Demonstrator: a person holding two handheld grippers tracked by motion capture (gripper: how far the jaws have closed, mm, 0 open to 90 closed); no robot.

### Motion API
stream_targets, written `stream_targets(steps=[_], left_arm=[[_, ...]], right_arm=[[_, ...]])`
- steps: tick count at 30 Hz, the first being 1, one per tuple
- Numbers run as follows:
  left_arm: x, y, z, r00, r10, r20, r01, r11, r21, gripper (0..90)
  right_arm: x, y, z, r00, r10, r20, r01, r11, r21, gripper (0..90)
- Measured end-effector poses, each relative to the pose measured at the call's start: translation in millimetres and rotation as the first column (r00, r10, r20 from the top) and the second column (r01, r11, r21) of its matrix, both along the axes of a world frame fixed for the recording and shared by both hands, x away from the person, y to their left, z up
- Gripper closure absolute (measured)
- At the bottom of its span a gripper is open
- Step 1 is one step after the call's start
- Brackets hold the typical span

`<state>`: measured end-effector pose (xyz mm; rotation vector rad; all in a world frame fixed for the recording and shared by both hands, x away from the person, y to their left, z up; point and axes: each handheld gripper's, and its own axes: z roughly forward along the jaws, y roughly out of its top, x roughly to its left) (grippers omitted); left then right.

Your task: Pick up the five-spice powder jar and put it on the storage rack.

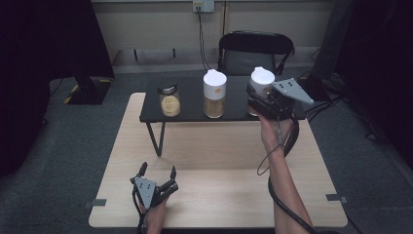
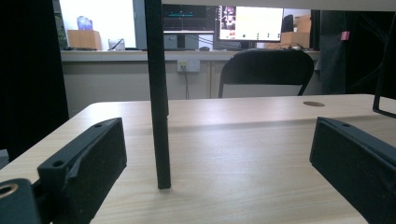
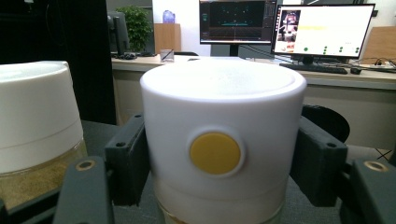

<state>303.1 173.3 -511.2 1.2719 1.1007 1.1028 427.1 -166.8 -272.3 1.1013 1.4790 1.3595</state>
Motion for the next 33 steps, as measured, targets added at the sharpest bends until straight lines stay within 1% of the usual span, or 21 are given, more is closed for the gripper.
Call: stream_targets(steps=[4,7,11,17,25,33], left_arm=[[0.0,0.0,0.0,1.0000,0.000,0.000,0.000,1.0000,0.000,3.3],[0.0,0.0,0.0,1.0000,0.000,0.000,0.000,1.0000,0.000,3.3],[0.0,0.0,0.0,1.0000,0.000,0.000,0.000,1.0000,0.000,3.3],[0.0,0.0,0.0,1.0000,0.000,0.000,0.000,1.0000,0.000,3.3],[-0.1,0.0,0.0,1.0000,0.001,0.000,-0.001,1.0000,0.001,3.3],[-0.1,0.0,0.0,1.0000,0.001,0.000,-0.001,1.0000,0.001,3.4]], right_arm=[[2.7,1.2,-1.0,0.9999,0.003,-0.011,-0.003,1.000,-0.002,30.2],[4.8,1.1,-2.6,0.9999,0.004,-0.011,-0.004,1.000,0.008,30.2],[6.9,1.0,-5.0,0.9997,0.008,-0.023,-0.008,1.000,0.013,30.2],[7.0,0.3,-7.1,0.9997,0.018,-0.014,-0.018,1.000,0.015,30.1],[7.0,-0.3,-8.6,0.9998,0.017,-0.008,-0.017,1.000,0.022,29.9],[6.9,0.0,-8.3,0.9998,0.016,-0.009,-0.016,1.000,0.021,29.8]])
